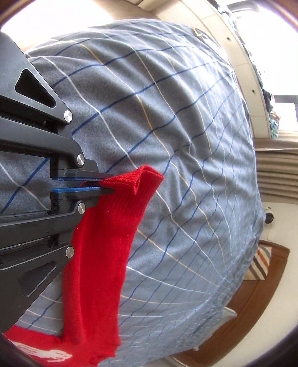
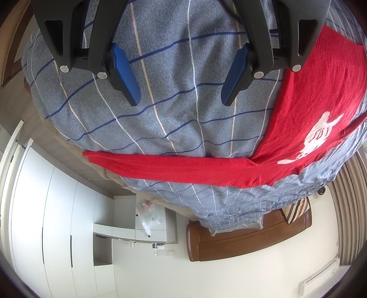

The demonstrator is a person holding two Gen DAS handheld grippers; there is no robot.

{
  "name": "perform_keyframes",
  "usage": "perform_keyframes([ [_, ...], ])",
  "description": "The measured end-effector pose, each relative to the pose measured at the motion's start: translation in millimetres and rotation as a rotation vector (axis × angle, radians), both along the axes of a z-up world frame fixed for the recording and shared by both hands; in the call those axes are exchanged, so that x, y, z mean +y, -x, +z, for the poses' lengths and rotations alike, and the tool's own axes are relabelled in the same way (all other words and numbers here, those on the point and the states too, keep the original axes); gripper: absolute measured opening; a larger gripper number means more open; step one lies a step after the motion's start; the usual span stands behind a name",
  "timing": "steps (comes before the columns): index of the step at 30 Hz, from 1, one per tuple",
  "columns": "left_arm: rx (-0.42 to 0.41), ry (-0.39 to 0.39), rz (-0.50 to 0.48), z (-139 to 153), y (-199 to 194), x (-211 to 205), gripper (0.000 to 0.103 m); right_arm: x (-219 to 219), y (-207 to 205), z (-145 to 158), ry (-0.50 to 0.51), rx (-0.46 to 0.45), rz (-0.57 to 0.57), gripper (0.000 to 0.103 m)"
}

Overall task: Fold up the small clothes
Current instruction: 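Pull the sleeve with the left gripper across the sweater body and release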

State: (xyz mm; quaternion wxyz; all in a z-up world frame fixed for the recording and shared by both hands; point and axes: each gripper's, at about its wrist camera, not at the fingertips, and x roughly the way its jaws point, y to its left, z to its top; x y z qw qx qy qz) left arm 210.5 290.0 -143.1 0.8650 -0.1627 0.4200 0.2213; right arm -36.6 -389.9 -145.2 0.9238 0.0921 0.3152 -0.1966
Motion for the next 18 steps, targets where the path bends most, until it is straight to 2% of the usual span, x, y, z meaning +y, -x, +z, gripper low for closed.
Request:
perform_keyframes([
  [7,0.057,-0.017,0.007,-23,-5,6,0.002,-4,-1,-2,-0.016,0.007,-0.010,0.072],
  [18,0.048,-0.017,-0.023,-29,-6,9,0.003,-3,-2,-3,-0.009,0.016,-0.006,0.072],
])
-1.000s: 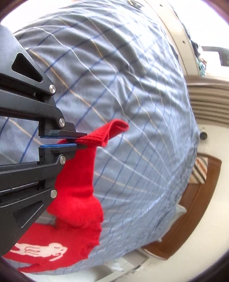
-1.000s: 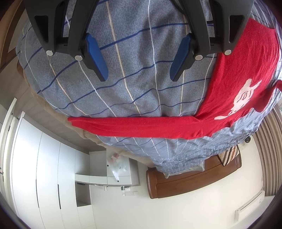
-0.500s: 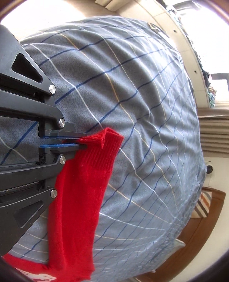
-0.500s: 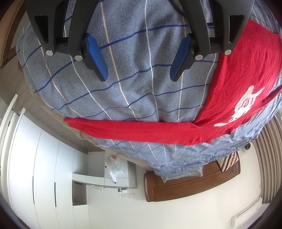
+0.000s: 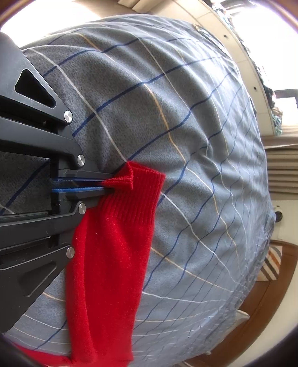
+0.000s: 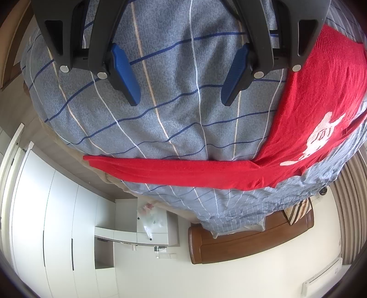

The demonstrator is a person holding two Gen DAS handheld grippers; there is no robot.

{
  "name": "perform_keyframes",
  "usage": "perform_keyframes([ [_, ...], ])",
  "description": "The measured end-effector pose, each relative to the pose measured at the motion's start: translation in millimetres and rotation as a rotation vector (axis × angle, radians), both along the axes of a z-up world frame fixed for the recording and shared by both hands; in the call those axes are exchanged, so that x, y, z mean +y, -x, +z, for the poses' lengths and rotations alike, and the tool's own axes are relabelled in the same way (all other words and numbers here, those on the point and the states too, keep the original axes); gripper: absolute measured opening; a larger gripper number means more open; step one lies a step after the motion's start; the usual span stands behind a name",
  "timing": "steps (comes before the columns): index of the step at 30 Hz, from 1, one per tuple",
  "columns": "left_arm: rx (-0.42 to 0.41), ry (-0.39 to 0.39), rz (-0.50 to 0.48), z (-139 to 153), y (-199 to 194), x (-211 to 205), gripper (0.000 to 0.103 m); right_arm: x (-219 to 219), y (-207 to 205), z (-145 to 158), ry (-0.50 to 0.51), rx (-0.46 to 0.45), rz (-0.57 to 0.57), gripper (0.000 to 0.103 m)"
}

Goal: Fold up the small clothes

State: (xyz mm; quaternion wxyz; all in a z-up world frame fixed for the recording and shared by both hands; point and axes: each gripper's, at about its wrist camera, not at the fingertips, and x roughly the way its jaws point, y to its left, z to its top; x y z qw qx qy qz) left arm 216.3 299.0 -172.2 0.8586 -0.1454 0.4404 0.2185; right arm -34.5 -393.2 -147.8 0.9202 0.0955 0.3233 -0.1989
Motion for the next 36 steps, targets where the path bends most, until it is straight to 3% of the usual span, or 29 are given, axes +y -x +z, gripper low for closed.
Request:
perform_keyframes([
  [9,-0.019,0.023,-0.002,1,5,3,0.008,0,0,0,-0.002,-0.006,-0.005,0.072],
  [11,-0.032,0.019,0.000,6,11,3,0.025,0,1,0,-0.004,-0.010,-0.007,0.072],
  [13,-0.052,0.004,0.009,14,22,1,0.071,-1,2,1,-0.005,-0.014,-0.010,0.072],
  [15,-0.092,-0.011,0.027,25,35,-2,0.088,-1,2,1,-0.006,-0.017,-0.012,0.072],
  [25,-0.171,-0.020,-0.056,58,79,-26,0.088,2,0,0,0.000,-0.006,0.002,0.072],
  [36,-0.166,0.056,-0.347,52,101,-132,0.090,5,2,4,0.012,-0.034,0.009,0.072],
])
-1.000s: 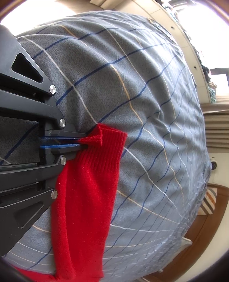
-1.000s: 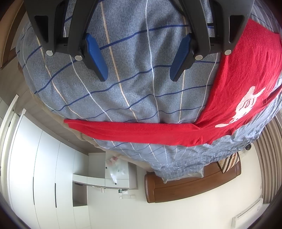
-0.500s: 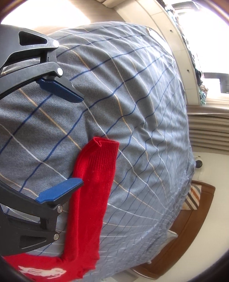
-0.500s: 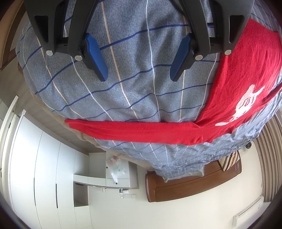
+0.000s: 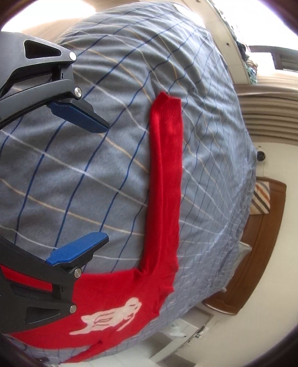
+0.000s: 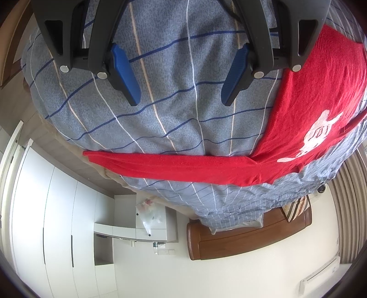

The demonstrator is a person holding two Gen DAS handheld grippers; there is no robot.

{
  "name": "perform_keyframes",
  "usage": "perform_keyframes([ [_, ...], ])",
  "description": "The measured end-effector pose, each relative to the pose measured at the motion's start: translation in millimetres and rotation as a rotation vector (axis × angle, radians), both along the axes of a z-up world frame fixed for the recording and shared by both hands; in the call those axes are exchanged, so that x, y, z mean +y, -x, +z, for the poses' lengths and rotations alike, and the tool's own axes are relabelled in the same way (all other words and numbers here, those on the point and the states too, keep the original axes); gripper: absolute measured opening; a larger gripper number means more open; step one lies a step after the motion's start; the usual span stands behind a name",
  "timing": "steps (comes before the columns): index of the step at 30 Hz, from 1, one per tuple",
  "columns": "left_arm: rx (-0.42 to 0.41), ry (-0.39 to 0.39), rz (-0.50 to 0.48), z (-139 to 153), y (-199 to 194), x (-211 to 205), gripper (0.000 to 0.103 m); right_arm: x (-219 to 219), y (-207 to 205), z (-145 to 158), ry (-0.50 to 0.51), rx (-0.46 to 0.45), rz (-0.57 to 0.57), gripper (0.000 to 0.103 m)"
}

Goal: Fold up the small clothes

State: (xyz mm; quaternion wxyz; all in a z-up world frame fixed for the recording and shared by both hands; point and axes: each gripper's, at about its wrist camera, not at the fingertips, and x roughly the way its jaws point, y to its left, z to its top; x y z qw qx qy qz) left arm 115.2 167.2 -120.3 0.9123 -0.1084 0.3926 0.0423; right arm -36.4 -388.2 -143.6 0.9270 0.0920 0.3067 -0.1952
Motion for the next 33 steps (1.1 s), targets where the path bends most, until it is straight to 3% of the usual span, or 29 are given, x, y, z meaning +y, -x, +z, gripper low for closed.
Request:
perform_keyframes([
  [4,0.026,-0.036,-0.088,-19,3,-35,0.090,5,-1,1,0.016,-0.007,0.019,0.073],
  [8,0.052,-0.038,-0.105,-40,5,-46,0.090,11,-2,2,0.035,-0.011,0.046,0.073],
  [14,0.003,-0.110,-0.139,-53,13,-55,0.102,17,-6,-1,0.036,-0.003,0.082,0.073],
  [25,-0.042,-0.126,-0.141,-56,17,-57,0.103,18,-17,-17,-0.010,0.060,0.108,0.075],
  [33,-0.043,-0.091,-0.152,-56,19,-54,0.103,16,-21,-25,-0.038,0.094,0.108,0.079],
])
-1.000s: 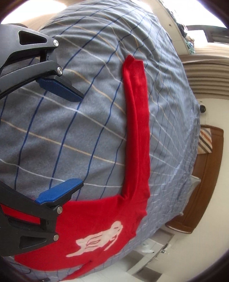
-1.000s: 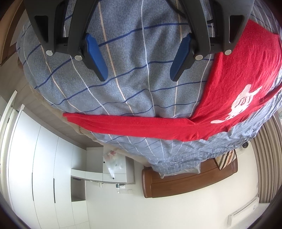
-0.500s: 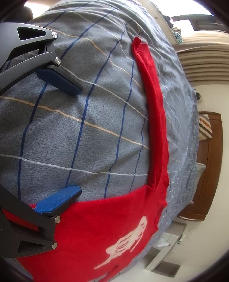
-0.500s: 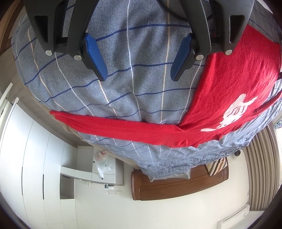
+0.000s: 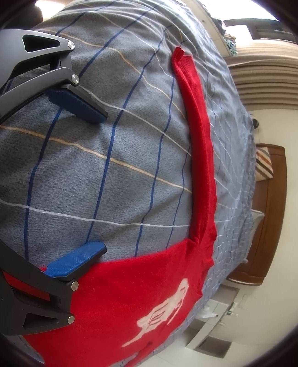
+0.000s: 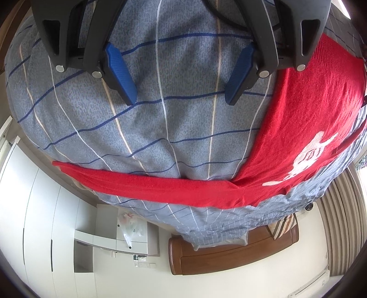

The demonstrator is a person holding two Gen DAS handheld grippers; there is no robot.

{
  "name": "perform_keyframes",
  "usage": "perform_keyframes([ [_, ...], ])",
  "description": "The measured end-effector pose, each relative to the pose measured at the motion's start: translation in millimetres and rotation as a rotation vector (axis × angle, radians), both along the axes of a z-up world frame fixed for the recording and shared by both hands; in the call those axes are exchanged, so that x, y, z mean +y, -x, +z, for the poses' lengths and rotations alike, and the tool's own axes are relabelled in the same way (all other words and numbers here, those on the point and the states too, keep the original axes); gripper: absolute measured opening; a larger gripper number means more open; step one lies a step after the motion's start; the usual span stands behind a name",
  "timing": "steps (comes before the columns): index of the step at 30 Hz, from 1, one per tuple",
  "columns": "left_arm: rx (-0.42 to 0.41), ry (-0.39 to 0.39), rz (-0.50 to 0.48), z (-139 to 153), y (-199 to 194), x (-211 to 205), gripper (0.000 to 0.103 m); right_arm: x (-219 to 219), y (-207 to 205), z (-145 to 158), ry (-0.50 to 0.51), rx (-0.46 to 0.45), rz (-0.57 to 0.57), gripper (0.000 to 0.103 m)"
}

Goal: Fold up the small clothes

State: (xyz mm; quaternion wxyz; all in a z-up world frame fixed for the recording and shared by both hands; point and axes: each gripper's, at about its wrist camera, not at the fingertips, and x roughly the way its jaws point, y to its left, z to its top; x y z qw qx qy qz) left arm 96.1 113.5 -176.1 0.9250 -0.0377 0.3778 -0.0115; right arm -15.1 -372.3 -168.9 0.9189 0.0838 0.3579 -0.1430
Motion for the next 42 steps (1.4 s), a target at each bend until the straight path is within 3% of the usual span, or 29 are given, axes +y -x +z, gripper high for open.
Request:
perform_keyframes([
  [17,0.027,-0.010,-0.021,2,-2,0,0.103,8,-7,-11,0.020,0.037,0.015,0.092],
  [27,-0.051,0.008,-0.036,13,12,0,0.102,11,-9,-12,0.029,0.038,0.017,0.095],
  [31,-0.094,-0.027,-0.014,20,16,-1,0.102,11,-9,-13,0.030,0.038,0.019,0.095],
  [42,-0.111,-0.029,0.065,23,16,14,0.102,12,-9,-13,0.031,0.038,0.019,0.096],
])
